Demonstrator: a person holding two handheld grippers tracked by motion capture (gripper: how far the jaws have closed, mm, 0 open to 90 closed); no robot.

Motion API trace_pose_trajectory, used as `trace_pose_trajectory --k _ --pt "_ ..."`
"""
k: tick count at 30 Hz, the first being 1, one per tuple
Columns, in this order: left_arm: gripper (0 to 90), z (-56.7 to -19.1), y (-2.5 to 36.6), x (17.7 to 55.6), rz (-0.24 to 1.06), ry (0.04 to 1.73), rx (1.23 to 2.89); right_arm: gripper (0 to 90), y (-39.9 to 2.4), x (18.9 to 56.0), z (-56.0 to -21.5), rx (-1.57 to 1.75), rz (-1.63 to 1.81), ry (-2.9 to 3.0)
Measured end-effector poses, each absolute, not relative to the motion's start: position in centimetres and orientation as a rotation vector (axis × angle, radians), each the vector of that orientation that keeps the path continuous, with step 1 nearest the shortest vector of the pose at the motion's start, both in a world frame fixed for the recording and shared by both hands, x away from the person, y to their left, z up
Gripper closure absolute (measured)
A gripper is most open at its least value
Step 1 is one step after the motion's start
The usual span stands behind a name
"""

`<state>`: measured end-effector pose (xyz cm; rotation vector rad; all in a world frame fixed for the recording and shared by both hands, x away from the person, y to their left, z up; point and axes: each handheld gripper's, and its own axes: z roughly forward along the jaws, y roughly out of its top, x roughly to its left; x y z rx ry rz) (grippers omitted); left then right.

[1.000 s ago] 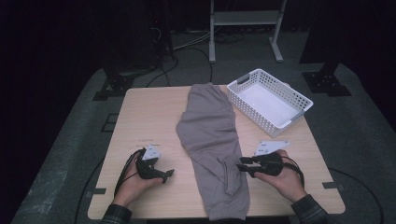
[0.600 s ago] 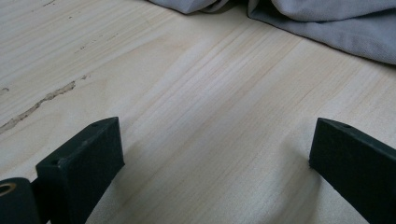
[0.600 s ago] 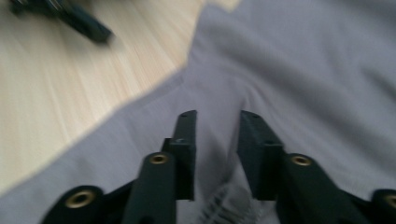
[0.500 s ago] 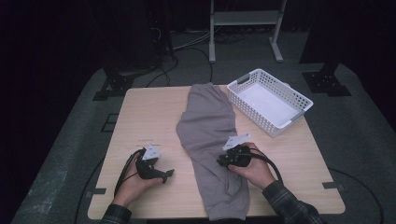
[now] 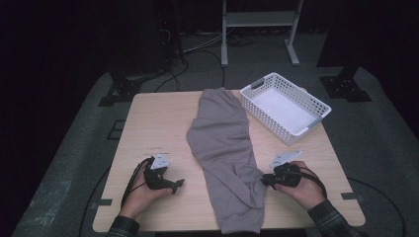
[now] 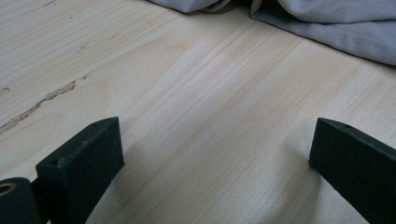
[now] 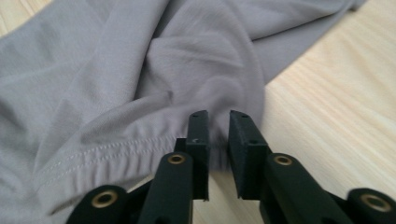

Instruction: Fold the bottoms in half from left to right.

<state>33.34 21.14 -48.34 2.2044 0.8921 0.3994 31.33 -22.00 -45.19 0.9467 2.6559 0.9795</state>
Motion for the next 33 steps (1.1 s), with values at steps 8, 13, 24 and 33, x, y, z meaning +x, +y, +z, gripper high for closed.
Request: trace_pose_trajectory --k 8,13,24,33 --pt "1.5 -48.3 21.1 33.4 0.401 0.893 2.204 65.6 -21.5 32.0 -43.6 0.858 1.127 2.639" --pt "1.5 -48.3 21.1 33.4 0.401 0.894 2.203 58.8 -21.7 30.2 -43.8 0.792 1.193 2.697" --pt "1.5 -48.3 21.1 33.4 0.401 0.895 2.203 65.6 -18.0 26.8 -45.9 0.600 1.077 2.877" --pt "1.5 -48.3 21.1 33.4 0.400 0.894 2.203 84.6 -17.4 26.8 -46.4 0.605 1.023 2.876"
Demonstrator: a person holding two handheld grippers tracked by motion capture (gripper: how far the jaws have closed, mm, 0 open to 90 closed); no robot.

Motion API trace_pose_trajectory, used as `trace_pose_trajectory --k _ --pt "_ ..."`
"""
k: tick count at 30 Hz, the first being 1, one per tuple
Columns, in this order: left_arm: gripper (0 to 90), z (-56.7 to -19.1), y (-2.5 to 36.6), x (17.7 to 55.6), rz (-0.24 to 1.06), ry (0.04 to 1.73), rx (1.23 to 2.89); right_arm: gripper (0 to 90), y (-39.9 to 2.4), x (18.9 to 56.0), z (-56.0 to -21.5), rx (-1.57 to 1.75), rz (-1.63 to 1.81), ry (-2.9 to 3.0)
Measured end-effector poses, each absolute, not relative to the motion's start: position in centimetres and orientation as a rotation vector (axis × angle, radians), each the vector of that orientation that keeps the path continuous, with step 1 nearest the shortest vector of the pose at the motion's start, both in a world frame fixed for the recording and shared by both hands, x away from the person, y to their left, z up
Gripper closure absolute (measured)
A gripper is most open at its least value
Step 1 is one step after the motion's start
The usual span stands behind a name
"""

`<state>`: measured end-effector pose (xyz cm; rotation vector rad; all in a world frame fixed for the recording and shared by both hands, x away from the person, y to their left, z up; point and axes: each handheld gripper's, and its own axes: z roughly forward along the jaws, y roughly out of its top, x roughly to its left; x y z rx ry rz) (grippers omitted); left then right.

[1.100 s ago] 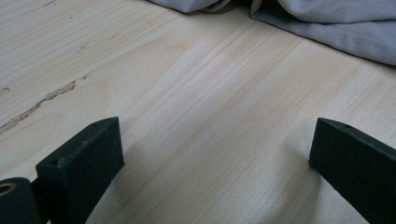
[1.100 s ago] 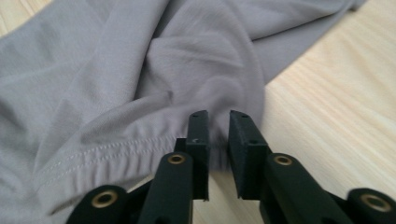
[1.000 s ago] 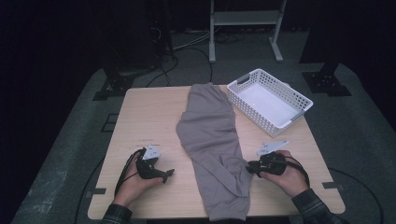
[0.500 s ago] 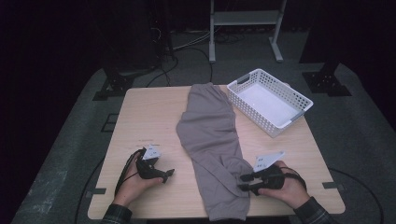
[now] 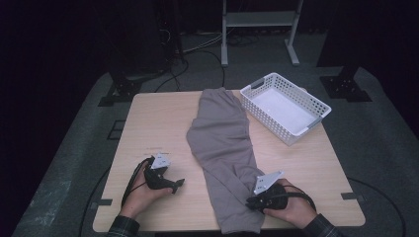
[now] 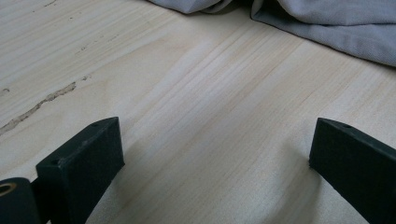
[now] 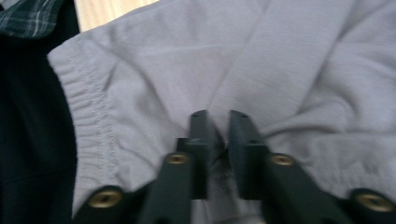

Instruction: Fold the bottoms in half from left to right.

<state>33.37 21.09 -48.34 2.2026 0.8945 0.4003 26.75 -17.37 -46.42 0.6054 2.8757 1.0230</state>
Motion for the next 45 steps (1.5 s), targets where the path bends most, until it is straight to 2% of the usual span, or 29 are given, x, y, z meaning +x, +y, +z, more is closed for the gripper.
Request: trace_pose_trajectory --k 2,9,15,19,20,22,24,32,36,41,45 --pt "1.5 -48.3 21.1 33.4 0.400 0.894 2.203 87.6 -17.4 26.8 -46.3 0.617 1.035 2.866" --pt "1.5 -48.3 21.1 33.4 0.400 0.894 2.203 87.8 -16.4 26.3 -44.1 0.624 1.238 2.842" --pt "1.5 -48.3 21.1 33.4 0.401 0.894 2.203 87.8 -13.0 25.0 -42.7 0.527 1.332 2.861" --pt "1.5 -48.3 21.1 33.4 0.401 0.894 2.202 86.9 -10.4 24.4 -43.0 0.469 1.327 2.908" --pt "1.5 -48.4 21.1 33.4 0.402 0.894 2.200 84.1 -9.8 24.3 -43.2 0.455 1.332 2.925" --pt "1.5 -48.4 21.1 33.4 0.402 0.894 2.200 72.7 -9.3 24.2 -43.4 0.438 1.353 2.926" --pt "1.5 -48.3 21.1 33.4 0.401 0.894 2.203 67.8 -9.8 24.6 -43.3 0.449 1.374 2.894" --pt "1.6 -48.3 21.0 33.4 0.402 0.899 2.201 64.4 -15.1 28.1 -43.9 0.626 1.270 2.721" --pt "11.1 -47.7 20.6 33.4 0.354 0.925 2.181 59.5 -15.8 29.4 -45.2 0.645 1.179 2.718" --pt "19.0 -46.2 18.6 32.6 0.295 0.810 2.111 53.5 -15.4 30.1 -46.2 0.609 1.099 2.746" --pt "23.3 -45.6 15.6 31.7 0.223 0.718 2.122 53.0 -15.6 30.1 -46.2 0.614 1.076 2.745"
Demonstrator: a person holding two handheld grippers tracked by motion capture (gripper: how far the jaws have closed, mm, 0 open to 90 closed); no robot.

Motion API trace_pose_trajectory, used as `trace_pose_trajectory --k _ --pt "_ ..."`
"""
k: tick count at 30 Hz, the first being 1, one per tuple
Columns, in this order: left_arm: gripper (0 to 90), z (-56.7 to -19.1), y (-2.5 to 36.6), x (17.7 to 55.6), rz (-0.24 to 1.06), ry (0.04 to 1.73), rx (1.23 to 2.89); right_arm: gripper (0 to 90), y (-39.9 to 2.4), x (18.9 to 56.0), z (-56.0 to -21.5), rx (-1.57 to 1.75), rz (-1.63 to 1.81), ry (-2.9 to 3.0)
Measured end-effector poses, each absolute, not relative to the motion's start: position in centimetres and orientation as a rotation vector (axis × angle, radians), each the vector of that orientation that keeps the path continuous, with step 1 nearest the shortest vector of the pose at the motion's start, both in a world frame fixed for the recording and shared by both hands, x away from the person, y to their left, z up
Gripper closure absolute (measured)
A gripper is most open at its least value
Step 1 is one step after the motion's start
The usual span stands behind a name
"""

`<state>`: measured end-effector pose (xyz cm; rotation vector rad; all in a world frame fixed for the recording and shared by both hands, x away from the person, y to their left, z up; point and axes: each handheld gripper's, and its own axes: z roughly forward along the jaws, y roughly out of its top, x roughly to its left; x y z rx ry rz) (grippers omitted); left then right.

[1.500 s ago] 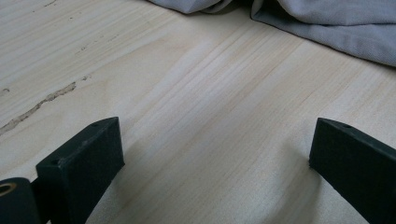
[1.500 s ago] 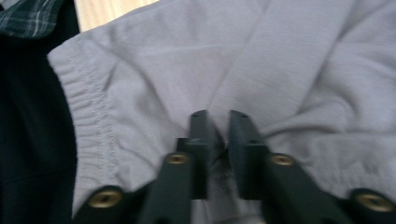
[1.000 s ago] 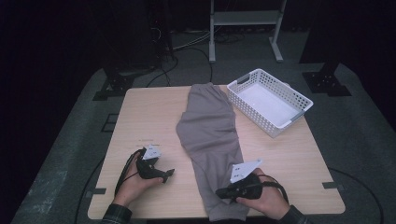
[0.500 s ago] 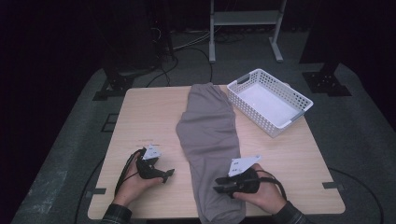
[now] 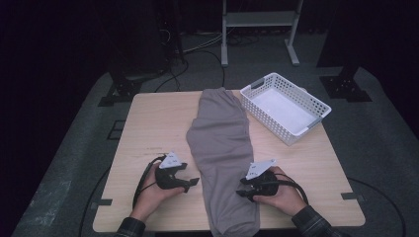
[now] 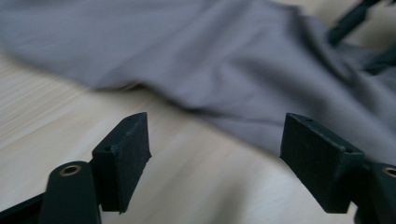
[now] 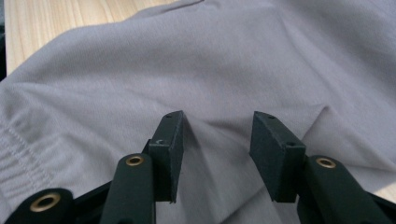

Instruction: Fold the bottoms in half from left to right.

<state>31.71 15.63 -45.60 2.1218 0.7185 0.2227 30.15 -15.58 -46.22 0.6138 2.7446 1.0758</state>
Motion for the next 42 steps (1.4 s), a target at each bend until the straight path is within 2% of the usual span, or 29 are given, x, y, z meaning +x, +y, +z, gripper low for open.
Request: trace_pose_trajectory --k 4,8,11,14,30,33,37,42 --pt "25.1 -45.8 13.2 31.2 0.194 0.652 2.158 52.8 -16.6 30.4 -45.7 0.658 1.111 2.707" --pt "34.4 -46.5 11.4 31.8 0.203 0.604 2.233 54.1 -16.3 30.7 -46.5 0.649 1.051 2.746" --pt "44.5 -47.1 10.6 32.3 0.239 0.581 2.307 57.5 -15.9 30.7 -46.9 0.638 1.029 2.745" --pt "48.0 -47.1 10.4 33.1 0.291 0.593 2.316 58.8 -16.0 31.3 -47.0 0.646 1.028 2.720" --pt "48.3 -47.3 10.8 40.5 0.427 0.773 2.241 58.6 -16.9 37.4 -47.4 0.830 1.074 2.586" --pt "48.3 -47.4 11.0 40.6 0.422 0.785 2.230 60.1 -17.8 36.7 -46.5 0.826 1.097 2.608" --pt "48.3 -47.5 11.2 40.7 0.406 0.785 2.226 60.9 -17.9 33.9 -44.8 0.645 1.188 2.705" --pt "48.2 -47.5 11.2 40.7 0.407 0.785 2.227 57.4 -16.2 32.3 -46.3 0.477 1.111 2.847"
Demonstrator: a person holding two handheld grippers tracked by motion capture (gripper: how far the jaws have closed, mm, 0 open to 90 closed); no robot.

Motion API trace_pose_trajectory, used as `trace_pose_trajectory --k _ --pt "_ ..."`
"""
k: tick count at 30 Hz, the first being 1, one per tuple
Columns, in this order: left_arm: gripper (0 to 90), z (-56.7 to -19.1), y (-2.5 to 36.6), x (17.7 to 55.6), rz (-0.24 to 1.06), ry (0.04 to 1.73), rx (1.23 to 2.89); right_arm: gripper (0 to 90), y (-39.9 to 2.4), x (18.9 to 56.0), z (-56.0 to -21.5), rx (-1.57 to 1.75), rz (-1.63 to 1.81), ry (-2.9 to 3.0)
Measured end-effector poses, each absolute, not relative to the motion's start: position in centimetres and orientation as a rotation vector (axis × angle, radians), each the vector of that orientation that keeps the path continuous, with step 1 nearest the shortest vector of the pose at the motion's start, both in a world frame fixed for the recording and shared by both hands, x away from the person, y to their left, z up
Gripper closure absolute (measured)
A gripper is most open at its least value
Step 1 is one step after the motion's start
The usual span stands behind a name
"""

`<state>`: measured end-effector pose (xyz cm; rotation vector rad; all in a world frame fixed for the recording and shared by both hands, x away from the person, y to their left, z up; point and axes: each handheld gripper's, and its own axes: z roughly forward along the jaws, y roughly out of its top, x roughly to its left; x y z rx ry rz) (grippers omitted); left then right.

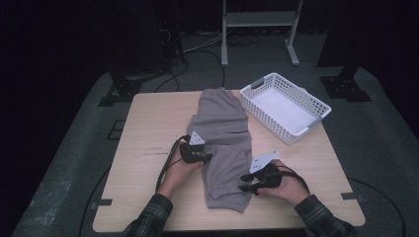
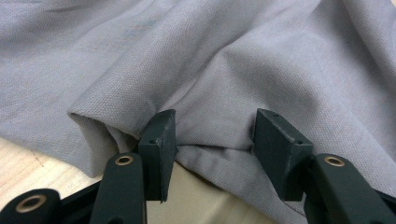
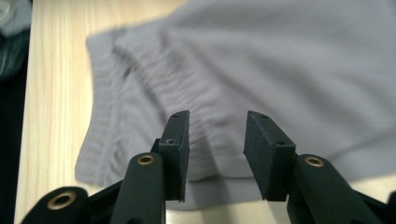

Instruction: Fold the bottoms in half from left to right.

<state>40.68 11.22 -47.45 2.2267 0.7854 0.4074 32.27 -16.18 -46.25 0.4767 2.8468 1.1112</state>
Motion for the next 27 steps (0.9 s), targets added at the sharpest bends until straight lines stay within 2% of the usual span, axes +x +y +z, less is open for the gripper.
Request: trace_pose_trajectory --k 2,4,9,19,25,27 --pt "48.3 -47.5 11.2 40.7 0.406 0.785 2.223 59.1 -15.6 32.2 -46.9 0.433 1.099 2.867" --pt "48.3 -47.5 11.3 40.7 0.405 0.784 2.218 68.9 -15.4 32.2 -46.8 0.437 1.079 2.869" --pt "48.3 -47.6 11.4 40.7 0.402 0.785 2.213 78.7 -15.5 32.0 -46.3 0.483 1.084 2.878" --pt "48.2 -47.6 11.4 40.8 0.391 0.790 2.208 81.6 -15.7 29.3 -43.1 0.502 1.363 2.885" --pt "48.0 -47.6 11.5 40.8 0.389 0.786 2.209 80.1 -14.8 28.2 -44.9 0.511 1.247 2.959" --pt "48.0 -47.6 11.5 40.8 0.389 0.786 2.209 74.8 -14.5 28.1 -45.7 0.492 1.188 2.975"
